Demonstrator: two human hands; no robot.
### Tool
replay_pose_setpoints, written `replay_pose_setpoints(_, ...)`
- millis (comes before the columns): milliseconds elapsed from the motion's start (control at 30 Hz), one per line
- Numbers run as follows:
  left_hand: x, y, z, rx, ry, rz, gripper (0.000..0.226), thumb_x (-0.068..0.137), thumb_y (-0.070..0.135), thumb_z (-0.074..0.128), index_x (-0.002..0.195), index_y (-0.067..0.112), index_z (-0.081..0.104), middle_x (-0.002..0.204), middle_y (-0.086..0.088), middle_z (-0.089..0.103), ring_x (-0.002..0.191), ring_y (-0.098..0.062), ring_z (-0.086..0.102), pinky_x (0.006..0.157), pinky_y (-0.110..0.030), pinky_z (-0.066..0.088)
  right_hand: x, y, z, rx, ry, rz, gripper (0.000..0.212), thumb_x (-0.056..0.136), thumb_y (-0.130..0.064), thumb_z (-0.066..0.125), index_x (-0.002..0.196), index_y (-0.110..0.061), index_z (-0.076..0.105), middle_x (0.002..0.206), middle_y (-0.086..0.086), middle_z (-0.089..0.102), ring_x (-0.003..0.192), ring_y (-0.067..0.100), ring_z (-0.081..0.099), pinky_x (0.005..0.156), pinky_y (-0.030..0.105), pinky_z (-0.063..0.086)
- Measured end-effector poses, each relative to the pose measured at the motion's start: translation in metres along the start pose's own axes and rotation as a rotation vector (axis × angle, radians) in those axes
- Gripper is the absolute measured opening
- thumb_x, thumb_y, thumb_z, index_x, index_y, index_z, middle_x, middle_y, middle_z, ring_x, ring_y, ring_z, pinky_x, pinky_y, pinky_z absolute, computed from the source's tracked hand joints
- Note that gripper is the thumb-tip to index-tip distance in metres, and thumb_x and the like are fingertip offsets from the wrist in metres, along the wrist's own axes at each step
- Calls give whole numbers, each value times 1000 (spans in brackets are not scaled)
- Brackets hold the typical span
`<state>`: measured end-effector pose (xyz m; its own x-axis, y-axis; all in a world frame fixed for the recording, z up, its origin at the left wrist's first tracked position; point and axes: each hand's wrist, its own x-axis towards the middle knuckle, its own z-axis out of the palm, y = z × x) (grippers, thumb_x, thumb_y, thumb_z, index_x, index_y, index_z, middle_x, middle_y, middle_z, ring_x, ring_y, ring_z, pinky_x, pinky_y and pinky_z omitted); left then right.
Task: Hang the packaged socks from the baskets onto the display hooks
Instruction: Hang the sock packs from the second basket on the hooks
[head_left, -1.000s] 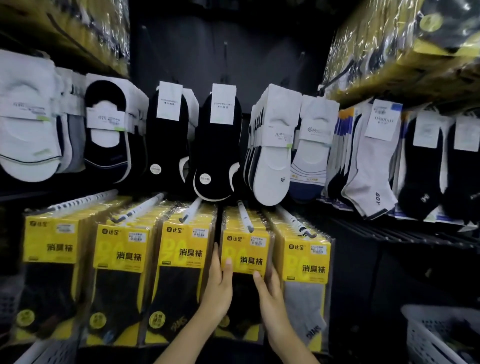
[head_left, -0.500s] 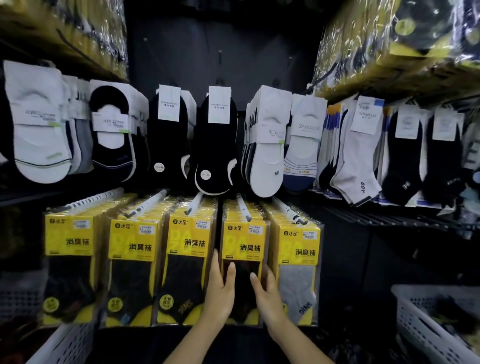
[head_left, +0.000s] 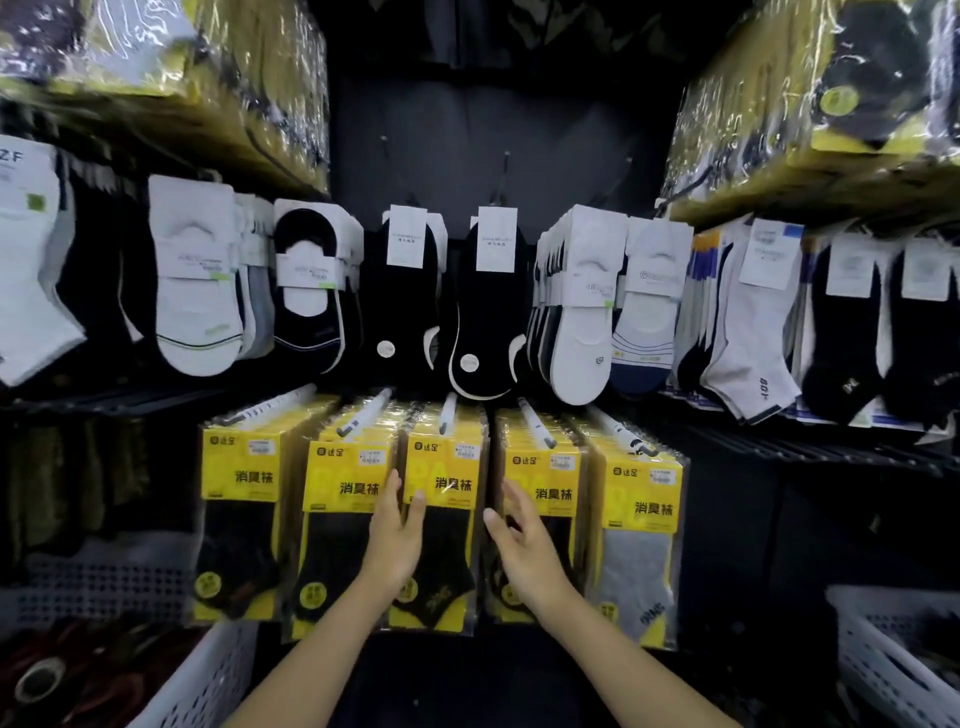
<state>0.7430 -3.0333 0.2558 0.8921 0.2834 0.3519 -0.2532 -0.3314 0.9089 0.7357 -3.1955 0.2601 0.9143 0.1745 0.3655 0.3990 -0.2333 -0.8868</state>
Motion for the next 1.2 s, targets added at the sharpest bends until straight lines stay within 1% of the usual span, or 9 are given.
replay_pose_setpoints(133, 12, -5, -2, 27, -29, -10, 66, 99, 40, 36, 152, 17, 3, 160, -3, 6, 147, -19, 7, 117, -39, 11, 26, -2, 29, 123, -48, 190, 74, 96, -47, 44, 153, -28, 1, 161, -6, 6, 148, 17, 11, 116, 34, 19)
replay_pose_setpoints(233, 19, -7, 2, -13, -43, 15, 66, 98, 41, 35, 152, 20, 3, 160, 0, 6, 147, -16, 6, 117, -38, 13, 43, 3, 42, 192, -11, 258, 76, 96, -50, 42, 152, -29, -5, 161, -2, 6, 147, 22, 12, 117, 39, 19)
replay_pose_setpoints(367, 22, -12, 8, -53, -42, 29, 64, 96, 46, 35, 152, 24, 11, 157, 2, 18, 144, -15, 17, 117, -39, 21, 60, 13, 50, 251, 66, 217, 68, 97, -46, 45, 153, -31, 8, 158, -1, 23, 144, 23, 24, 117, 46, 24)
replay_pose_setpoints(467, 22, -19, 7, -70, -88, 50, 72, 89, 55, 34, 151, 28, 12, 155, 7, 20, 142, -10, 19, 117, -36, 21, 61, 21, 51, 273, 106, 179, 60, 96, -43, 47, 149, -32, 21, 152, -3, 35, 139, 20, 33, 115, 43, 29)
replay_pose_setpoints(700, 25, -38, 12, -79, -135, -7, 63, 98, 45, 30, 152, 27, 3, 159, 5, 13, 145, -14, 14, 116, -36, 18, 47, 56, 59, 250, 89, 345, 70, 93, -50, 48, 152, -27, 18, 155, -2, 29, 143, 22, 27, 114, 36, 26)
replay_pose_setpoints(833, 29, -42, 20, -75, -113, 29, 61, 100, 39, 32, 152, 25, 4, 158, 2, 16, 144, -14, 17, 118, -38, 20, 43, 65, 63, 234, 97, 354, 70, 93, -52, 47, 151, -28, 17, 156, -3, 26, 144, 21, 25, 114, 35, 25)
replay_pose_setpoints(1000, 15, -51, 21, -67, -84, 46, 67, 98, 39, 39, 152, 24, 2, 159, 4, 11, 145, -11, 13, 115, -30, 16, 31, 69, 63, 221, 76, 386, 69, 92, -54, 47, 151, -28, 22, 155, -2, 29, 143, 22, 26, 114, 37, 25)
replay_pose_setpoints(1100, -6, -63, 15, -31, -71, -2, 68, 96, 41, 41, 151, 24, 5, 159, 4, 11, 144, -12, 15, 108, -22, 20, 11, 73, 61, 190, 44, 430, 69, 93, -53, 46, 151, -23, 22, 155, -1, 29, 143, 22, 26, 114, 36, 24)
replay_pose_setpoints(1200, -34, -71, 5, -28, -103, -38, 69, 94, 44, 41, 151, 25, 8, 159, 6, 11, 144, -12, 16, 108, -23, 21, -10, 72, 58, 162, 11, 408, 63, 96, -47, 45, 150, -23, 23, 155, -2, 28, 143, 18, 26, 112, 30, 24)
